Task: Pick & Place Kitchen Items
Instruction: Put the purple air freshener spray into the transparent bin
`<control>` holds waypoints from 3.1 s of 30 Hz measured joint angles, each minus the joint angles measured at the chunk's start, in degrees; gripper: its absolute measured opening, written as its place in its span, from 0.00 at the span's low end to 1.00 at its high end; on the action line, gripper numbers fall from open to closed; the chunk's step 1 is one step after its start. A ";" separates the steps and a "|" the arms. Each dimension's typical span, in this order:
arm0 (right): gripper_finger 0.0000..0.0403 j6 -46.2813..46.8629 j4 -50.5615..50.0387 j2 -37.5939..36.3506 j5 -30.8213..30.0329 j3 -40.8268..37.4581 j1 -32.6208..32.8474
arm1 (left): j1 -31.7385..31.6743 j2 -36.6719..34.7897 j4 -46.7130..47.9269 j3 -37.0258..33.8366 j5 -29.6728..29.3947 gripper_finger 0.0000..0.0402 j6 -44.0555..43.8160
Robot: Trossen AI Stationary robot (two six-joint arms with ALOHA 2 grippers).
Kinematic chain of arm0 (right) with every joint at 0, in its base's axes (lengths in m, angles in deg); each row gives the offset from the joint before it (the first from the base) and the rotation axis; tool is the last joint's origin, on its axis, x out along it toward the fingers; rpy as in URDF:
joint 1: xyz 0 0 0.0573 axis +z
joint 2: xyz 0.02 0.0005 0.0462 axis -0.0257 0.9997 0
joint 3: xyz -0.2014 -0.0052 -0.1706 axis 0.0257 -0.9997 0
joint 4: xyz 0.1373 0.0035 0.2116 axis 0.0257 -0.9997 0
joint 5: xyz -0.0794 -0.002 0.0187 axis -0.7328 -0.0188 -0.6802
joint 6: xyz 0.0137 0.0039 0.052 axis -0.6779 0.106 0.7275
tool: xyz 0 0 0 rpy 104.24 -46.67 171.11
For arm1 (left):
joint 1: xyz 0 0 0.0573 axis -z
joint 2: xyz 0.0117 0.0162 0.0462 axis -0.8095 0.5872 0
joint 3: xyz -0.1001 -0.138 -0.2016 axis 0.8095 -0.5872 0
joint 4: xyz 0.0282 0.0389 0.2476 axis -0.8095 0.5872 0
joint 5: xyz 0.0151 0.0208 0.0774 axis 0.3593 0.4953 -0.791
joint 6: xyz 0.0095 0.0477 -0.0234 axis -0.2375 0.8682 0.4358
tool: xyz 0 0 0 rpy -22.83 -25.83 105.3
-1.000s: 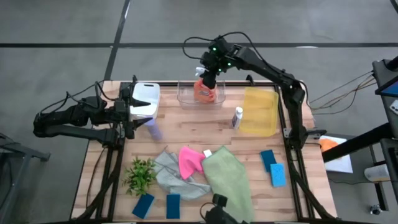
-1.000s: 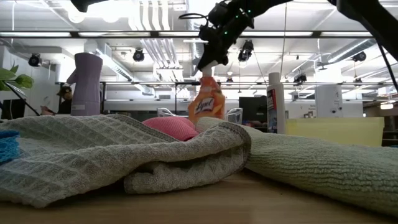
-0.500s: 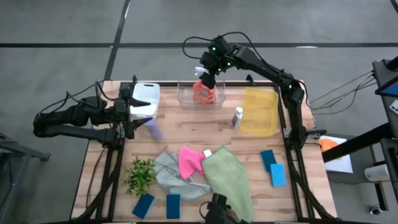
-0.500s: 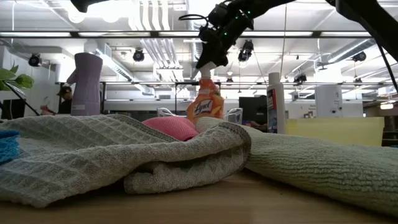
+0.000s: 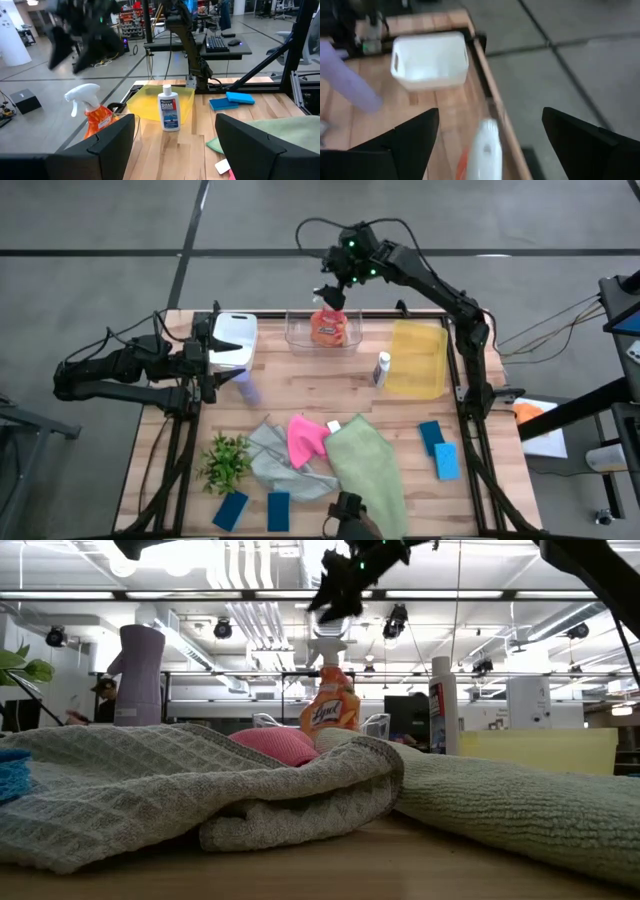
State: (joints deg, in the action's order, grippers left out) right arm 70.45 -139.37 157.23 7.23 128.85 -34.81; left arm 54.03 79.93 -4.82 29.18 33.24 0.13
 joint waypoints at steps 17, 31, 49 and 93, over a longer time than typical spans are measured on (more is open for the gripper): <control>0.89 4.60 51.74 -0.36 13.04 -15.84 13.29 | -0.02 -0.04 -11.71 -7.16 1.52 0.71 1.55; 0.89 1.81 82.56 -18.50 4.18 -53.70 27.52 | 0.01 -0.37 -1.32 -7.91 1.52 0.71 -1.71; 0.89 -1.30 91.84 -35.98 -16.73 -84.57 43.33 | -0.02 8.75 17.34 3.24 -2.44 0.71 -8.91; 0.89 0.94 80.51 -37.38 -15.20 -87.22 46.36 | -4.37 30.12 49.86 19.61 -2.60 0.71 -8.29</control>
State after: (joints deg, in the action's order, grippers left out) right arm 71.39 -58.86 119.85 -7.97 41.64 11.54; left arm 49.66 110.05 45.03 48.79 30.65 -8.16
